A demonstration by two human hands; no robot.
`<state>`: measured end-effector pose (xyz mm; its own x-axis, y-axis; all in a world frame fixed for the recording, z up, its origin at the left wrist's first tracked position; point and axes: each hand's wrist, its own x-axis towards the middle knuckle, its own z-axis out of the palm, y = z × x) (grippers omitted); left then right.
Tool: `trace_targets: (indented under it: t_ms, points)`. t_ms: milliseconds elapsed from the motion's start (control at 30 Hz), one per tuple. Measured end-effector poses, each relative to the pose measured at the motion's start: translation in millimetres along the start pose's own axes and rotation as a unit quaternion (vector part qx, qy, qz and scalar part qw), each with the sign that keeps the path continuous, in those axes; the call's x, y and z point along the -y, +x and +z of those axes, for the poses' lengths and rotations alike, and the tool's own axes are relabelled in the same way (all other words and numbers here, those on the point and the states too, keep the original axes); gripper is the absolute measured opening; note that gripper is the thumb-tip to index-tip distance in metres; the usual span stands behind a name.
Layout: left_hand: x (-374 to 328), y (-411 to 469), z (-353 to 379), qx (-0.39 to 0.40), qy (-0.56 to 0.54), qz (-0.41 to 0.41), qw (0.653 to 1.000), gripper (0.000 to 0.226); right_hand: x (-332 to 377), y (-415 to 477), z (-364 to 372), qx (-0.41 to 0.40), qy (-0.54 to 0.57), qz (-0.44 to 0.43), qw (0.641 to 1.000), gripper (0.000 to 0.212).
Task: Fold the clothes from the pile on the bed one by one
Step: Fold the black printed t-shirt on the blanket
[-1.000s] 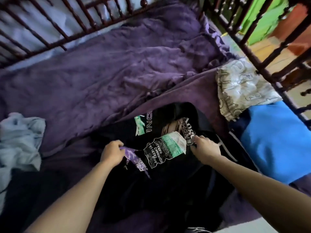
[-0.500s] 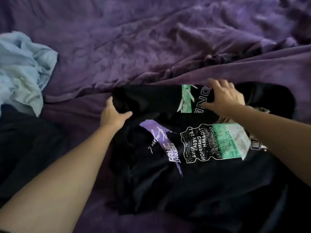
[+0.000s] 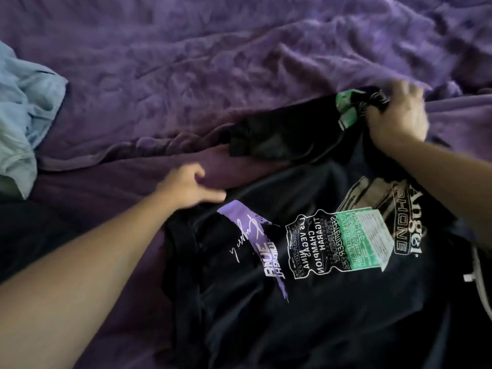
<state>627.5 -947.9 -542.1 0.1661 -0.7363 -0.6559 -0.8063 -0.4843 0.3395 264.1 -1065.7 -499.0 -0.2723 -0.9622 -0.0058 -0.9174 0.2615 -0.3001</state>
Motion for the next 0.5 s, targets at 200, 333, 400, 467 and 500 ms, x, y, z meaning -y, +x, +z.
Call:
trace_targets:
  t_ms: [200, 333, 400, 467, 500]
  points:
    - [18, 1, 0, -0.191, 0.164, 0.078, 0.965, 0.014, -4, -86, 40, 0.219, -0.029, -0.335, 0.916, 0.019]
    - [5, 32, -25, -0.296, 0.128, 0.066, 0.944, 0.019, -19, -57, 57, 0.250, -0.116, -0.237, 0.932, 0.050]
    - [10, 34, -23, -0.295, 0.029, -0.007, 0.955, 0.021, -22, -50, 58, 0.242, -0.125, -0.195, 0.942, 0.060]
    - [25, 17, -8, -0.286, -0.051, -0.048, 0.956, 0.023, -21, -63, 51, 0.217, -0.101, -0.200, 0.950, 0.061]
    - [33, 1, 4, -0.289, -0.067, -0.051, 0.953, 0.024, -20, -76, 45, 0.192, -0.078, -0.218, 0.954, 0.058]
